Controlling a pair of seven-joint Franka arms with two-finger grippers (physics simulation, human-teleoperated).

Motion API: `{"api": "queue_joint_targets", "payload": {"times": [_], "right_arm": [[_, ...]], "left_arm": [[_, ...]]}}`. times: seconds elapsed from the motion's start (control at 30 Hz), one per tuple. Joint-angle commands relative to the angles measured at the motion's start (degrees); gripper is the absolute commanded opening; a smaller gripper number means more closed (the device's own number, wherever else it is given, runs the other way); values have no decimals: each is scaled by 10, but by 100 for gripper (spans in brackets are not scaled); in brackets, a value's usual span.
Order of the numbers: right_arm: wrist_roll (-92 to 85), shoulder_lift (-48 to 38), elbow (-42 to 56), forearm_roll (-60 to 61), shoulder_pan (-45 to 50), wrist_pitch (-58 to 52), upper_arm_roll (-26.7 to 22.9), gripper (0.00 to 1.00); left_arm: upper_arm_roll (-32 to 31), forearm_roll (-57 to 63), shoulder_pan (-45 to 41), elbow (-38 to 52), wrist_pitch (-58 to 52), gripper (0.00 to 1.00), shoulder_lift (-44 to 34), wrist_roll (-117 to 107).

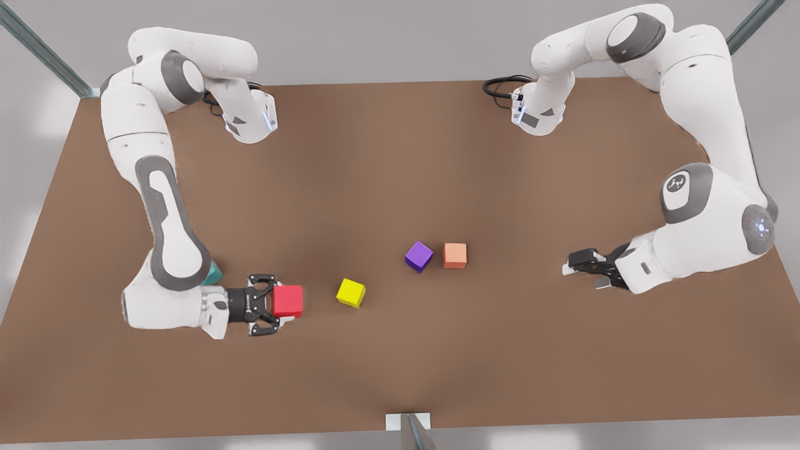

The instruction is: Pick up red wooden cube and pass to hand red wooden cube and place in blue wooden cube

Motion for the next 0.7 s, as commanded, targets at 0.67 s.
{"api": "queue_joint_targets", "payload": {"times": [0.67], "right_arm": [[178,-174,-315,-462,-56,228,-84,54]], "left_arm": [[359,-75,-263,-193,-48,100,-176,33]]}}
